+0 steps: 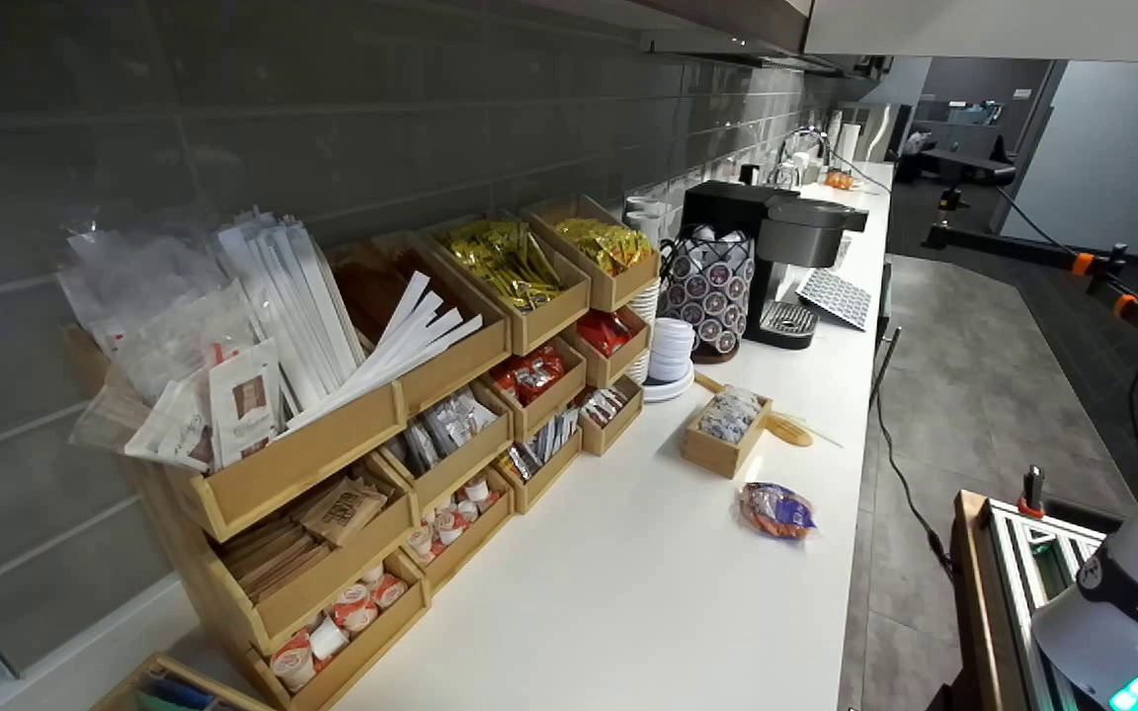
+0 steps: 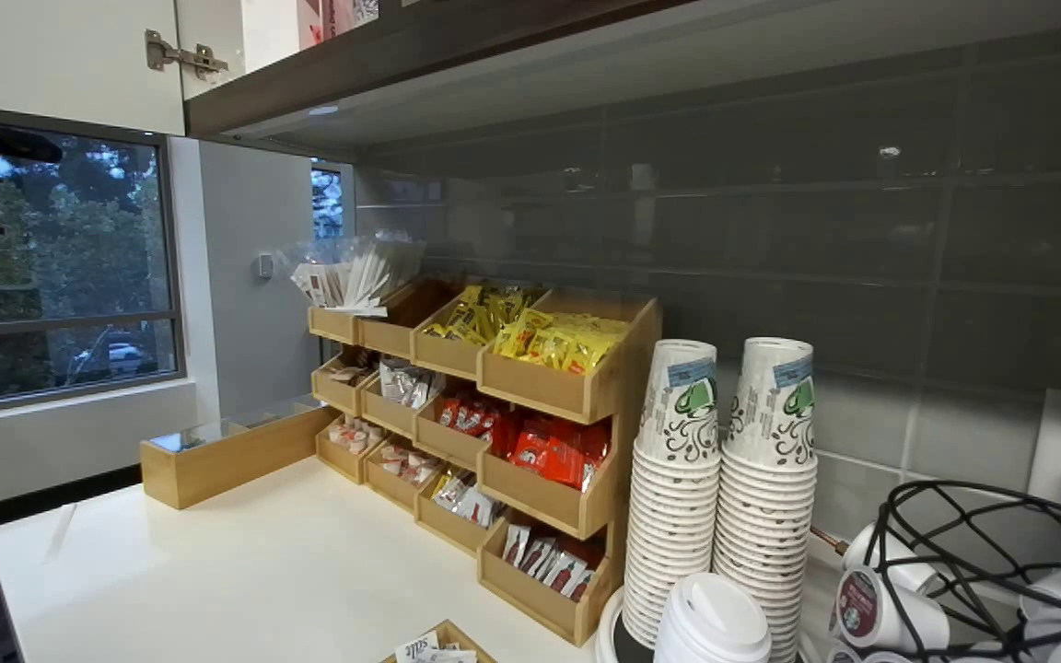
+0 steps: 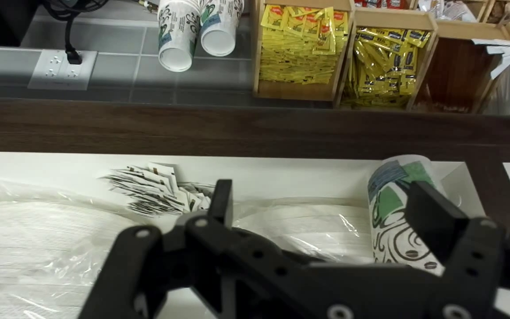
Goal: Put the black tongs in the upper cabinet.
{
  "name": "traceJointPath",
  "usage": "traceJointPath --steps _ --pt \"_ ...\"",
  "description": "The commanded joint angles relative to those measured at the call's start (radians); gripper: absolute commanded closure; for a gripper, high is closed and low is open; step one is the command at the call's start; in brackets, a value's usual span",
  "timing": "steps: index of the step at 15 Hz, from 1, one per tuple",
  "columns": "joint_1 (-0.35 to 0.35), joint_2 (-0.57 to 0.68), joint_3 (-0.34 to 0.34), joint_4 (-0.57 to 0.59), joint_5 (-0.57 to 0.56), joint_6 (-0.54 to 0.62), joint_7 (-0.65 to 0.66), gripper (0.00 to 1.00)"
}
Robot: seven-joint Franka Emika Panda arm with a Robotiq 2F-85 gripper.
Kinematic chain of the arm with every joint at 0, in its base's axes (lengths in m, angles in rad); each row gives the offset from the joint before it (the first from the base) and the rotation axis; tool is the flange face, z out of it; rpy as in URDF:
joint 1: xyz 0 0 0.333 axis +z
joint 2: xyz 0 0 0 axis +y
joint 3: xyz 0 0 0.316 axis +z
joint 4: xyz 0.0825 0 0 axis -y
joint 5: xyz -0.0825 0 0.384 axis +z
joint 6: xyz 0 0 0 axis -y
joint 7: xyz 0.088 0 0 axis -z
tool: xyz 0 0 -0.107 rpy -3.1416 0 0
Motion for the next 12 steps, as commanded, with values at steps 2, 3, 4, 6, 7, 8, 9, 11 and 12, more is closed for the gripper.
traceJointPath --steps 2,3,4,6,7,8,9,11,12 --pt "0.051 -0.014 -0.031 0.013 -0.016 -0.062 0.002 0.00" --pt "0.056 -0.017 -0.036 0.016 -0.011 -0.075 0.000 0.00" --pt "0.058 -0.016 -0.040 0.022 -0.010 -0.087 0.004 0.00" --pt "0.059 -0.014 -0.049 0.032 -0.015 -0.106 0.008 0.00" --pt "0.059 -0.015 -0.054 0.032 -0.016 -0.102 0.006 0.00" --pt "0.056 -0.015 -0.057 0.031 -0.018 -0.091 0.010 0.00" --pt "0.062 -0.010 -0.053 0.027 -0.014 -0.069 0.007 0.00" --pt "0.061 -0.010 -0.061 0.029 -0.014 -0.069 0.006 0.00" --pt "0.061 -0.010 -0.062 0.030 -0.014 -0.069 0.006 0.00"
